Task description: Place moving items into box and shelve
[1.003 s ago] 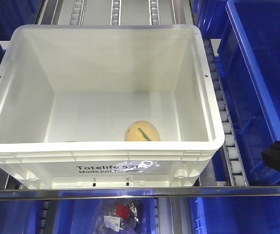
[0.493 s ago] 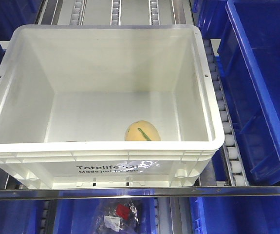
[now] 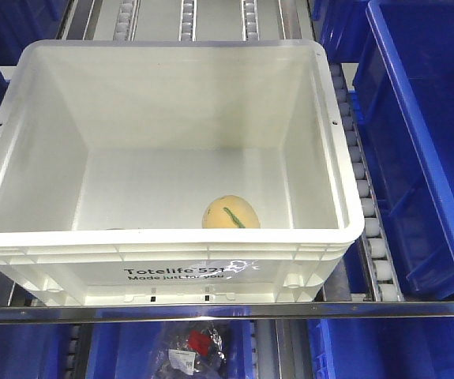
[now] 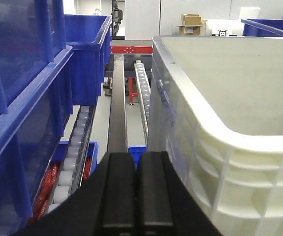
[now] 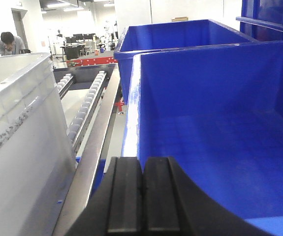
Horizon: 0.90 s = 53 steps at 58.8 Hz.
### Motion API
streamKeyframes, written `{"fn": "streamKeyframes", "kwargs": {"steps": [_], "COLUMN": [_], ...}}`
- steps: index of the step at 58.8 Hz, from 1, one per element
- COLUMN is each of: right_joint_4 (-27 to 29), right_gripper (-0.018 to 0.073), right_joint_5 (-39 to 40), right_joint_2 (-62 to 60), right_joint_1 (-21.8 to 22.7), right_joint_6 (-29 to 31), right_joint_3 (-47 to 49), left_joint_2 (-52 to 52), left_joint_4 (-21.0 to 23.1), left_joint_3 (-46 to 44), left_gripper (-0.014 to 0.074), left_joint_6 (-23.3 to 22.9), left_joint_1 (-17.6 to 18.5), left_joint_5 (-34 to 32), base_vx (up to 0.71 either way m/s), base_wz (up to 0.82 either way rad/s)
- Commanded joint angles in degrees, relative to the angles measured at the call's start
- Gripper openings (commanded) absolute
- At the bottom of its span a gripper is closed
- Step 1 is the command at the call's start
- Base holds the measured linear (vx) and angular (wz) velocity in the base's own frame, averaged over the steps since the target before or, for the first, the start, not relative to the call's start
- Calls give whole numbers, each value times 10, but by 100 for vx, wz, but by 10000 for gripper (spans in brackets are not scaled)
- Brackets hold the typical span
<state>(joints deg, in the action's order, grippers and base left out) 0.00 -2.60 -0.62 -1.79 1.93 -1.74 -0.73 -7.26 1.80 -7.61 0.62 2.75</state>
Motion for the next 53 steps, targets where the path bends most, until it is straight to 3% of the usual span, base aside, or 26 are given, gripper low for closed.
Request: {"fn": "streamKeyframes", "kwargs": {"steps": [1,14,53], "right_joint_4": [-9,-31,-27], "right_gripper": [-16,-16,-16], "right_joint_5": [49,71,71], "right_joint_2": [-8,-8,-9], "right_joint_1": [0,-6,-11], "right_joint_6": [15,25,27], "right_joint_3": [-11,-12,-12], "left_joint_2": [-8,-8,-8], "left_joint_4": [0,0,0], "left_joint_3": [14,14,14], "left_gripper": [-22,-22,-22], "left_joint_6": [-6,-6,-6], "left_joint_1": [3,3,3], "left_joint_5": [-49,-49,-49], "base_vx": [0,0,0], "base_wz": [0,0,0]}}
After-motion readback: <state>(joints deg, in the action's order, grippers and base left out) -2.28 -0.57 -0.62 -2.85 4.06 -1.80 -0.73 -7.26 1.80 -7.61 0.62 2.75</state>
